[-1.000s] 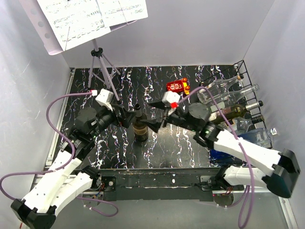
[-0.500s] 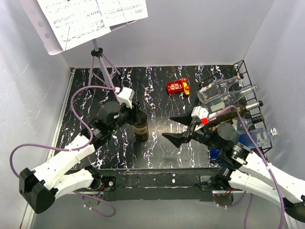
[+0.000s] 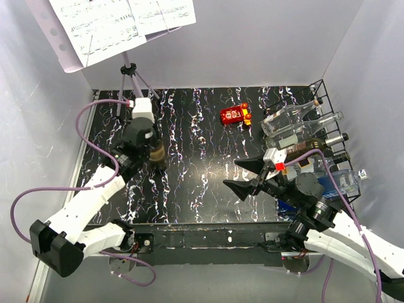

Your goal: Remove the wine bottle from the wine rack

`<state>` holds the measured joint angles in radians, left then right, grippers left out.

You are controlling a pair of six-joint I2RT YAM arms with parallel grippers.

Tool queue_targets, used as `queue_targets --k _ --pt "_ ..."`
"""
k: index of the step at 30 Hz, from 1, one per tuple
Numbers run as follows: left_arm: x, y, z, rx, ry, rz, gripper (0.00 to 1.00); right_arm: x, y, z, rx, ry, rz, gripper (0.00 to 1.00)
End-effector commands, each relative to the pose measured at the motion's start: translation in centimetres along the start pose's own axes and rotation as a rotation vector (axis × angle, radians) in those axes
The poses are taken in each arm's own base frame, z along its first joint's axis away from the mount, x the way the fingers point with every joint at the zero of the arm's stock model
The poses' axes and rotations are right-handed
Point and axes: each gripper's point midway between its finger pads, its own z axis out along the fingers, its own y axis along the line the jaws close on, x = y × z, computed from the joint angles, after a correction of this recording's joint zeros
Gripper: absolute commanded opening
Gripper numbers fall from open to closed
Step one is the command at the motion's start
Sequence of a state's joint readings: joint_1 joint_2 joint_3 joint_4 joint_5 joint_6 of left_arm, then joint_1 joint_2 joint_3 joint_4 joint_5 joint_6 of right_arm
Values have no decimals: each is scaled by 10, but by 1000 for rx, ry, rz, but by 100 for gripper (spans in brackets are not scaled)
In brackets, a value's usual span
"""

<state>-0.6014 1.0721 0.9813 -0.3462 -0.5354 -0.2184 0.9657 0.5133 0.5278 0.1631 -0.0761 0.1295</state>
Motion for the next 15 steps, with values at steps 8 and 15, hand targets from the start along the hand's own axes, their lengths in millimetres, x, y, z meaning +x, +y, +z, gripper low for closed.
queue_targets --k 8,15 --pt "-70 149 32 -402 -206 -186 0 -9 -4 -32 57 -47 11 84" --pt "-62 166 55 -449 -192 -162 0 -17 -8 -46 92 -90 30 85"
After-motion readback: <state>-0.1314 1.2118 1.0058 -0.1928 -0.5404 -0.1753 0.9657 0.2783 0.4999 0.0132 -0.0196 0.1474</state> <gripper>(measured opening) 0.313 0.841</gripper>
